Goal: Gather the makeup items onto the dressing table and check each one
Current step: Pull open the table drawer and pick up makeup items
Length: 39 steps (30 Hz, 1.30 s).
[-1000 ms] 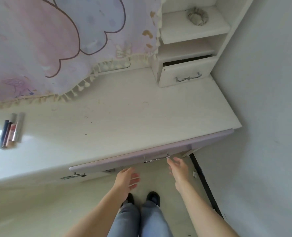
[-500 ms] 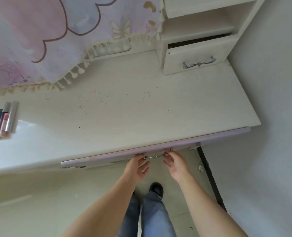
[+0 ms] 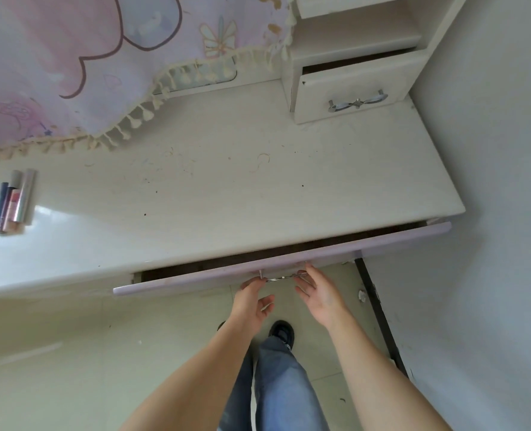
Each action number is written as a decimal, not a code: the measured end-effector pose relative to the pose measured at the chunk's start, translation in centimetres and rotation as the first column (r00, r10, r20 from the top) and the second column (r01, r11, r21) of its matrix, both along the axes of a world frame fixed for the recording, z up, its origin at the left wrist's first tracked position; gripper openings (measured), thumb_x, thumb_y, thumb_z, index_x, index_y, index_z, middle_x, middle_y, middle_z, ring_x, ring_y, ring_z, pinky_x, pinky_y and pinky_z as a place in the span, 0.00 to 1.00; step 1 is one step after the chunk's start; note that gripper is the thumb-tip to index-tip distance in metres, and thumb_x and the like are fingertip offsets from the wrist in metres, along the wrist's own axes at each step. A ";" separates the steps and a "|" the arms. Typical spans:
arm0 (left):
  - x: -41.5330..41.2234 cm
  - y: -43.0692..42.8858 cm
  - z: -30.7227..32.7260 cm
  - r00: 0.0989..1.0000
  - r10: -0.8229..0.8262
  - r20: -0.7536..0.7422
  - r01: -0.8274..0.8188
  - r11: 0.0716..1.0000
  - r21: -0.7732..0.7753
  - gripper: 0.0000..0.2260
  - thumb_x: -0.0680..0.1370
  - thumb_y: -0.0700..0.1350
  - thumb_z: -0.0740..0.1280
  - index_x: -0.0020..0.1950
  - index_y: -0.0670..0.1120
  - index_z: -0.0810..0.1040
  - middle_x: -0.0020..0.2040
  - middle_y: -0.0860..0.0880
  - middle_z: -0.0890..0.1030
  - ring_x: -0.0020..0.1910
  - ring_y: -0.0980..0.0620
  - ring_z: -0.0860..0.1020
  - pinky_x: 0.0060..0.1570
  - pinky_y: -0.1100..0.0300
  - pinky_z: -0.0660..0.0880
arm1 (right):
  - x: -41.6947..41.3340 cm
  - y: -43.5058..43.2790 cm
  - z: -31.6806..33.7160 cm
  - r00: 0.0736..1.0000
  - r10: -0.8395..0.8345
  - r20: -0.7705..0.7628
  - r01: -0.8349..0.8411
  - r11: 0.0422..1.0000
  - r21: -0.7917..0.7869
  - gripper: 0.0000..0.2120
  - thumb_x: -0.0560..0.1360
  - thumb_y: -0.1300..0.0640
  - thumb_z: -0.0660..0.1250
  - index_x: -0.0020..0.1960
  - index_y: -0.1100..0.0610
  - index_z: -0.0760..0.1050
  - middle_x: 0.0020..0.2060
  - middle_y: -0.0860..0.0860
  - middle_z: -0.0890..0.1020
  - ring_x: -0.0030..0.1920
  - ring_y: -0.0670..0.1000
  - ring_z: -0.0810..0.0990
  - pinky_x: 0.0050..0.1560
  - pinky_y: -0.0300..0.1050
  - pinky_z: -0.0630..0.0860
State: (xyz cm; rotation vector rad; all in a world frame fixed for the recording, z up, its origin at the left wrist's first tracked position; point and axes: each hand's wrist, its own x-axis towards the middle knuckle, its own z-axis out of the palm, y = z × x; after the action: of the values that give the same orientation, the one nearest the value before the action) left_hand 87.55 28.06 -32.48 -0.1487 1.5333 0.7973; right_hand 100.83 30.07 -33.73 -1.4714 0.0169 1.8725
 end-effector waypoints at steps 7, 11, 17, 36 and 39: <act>0.8 -3.6 -0.4 0.998 -0.047 -0.030 0.045 0.998 -0.039 0.07 0.78 0.40 0.62 0.56 0.44 0.72 0.44 0.48 0.76 0.34 0.48 0.72 0.33 0.59 0.69 | 1.0 -4.1 -0.3 0.998 -0.057 -0.016 0.057 0.998 -0.009 0.04 0.77 0.57 0.61 0.44 0.54 0.73 0.35 0.50 0.78 0.44 0.51 0.78 0.46 0.44 0.72; 1.3 -5.4 -0.3 0.997 -0.065 -0.031 0.062 0.996 -0.067 0.06 0.78 0.39 0.62 0.54 0.43 0.72 0.41 0.46 0.76 0.30 0.49 0.72 0.28 0.61 0.69 | 1.4 -6.2 0.2 0.998 -0.055 0.019 0.055 0.998 0.000 0.08 0.78 0.52 0.57 0.44 0.55 0.72 0.37 0.51 0.75 0.44 0.50 0.77 0.50 0.45 0.72; 1.9 -7.3 0.7 0.997 -0.080 -0.012 0.079 0.992 -0.102 0.02 0.77 0.38 0.63 0.48 0.44 0.74 0.37 0.46 0.75 0.30 0.49 0.72 0.31 0.61 0.69 | 1.3 -8.3 1.0 0.993 -0.102 0.062 0.103 0.994 -0.022 0.13 0.79 0.48 0.52 0.45 0.54 0.71 0.38 0.52 0.73 0.42 0.50 0.75 0.48 0.45 0.71; -4.9 -10.1 0.5 0.895 0.434 0.107 -0.417 0.897 -0.148 0.07 0.78 0.38 0.59 0.40 0.39 0.69 0.43 0.38 0.73 0.43 0.44 0.75 0.25 0.56 0.79 | 0.3 -10.0 0.7 0.967 -0.244 0.070 0.251 0.962 -0.112 0.19 0.78 0.41 0.51 0.59 0.53 0.68 0.46 0.49 0.76 0.52 0.51 0.75 0.60 0.47 0.65; -4.5 -10.0 0.3 0.895 0.435 0.092 -0.420 0.895 -0.150 0.09 0.78 0.36 0.58 0.38 0.40 0.68 0.40 0.39 0.73 0.42 0.43 0.75 0.33 0.56 0.81 | 0.1 -10.0 0.9 0.962 -0.263 0.078 0.272 0.954 -0.129 0.20 0.77 0.40 0.52 0.59 0.54 0.67 0.46 0.49 0.76 0.50 0.50 0.75 0.59 0.48 0.66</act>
State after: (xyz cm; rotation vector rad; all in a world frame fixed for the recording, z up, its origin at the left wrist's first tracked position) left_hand 83.06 18.10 -32.18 -0.6389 1.4503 1.0163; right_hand 100.89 20.12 -32.88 -1.5335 0.3093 1.6339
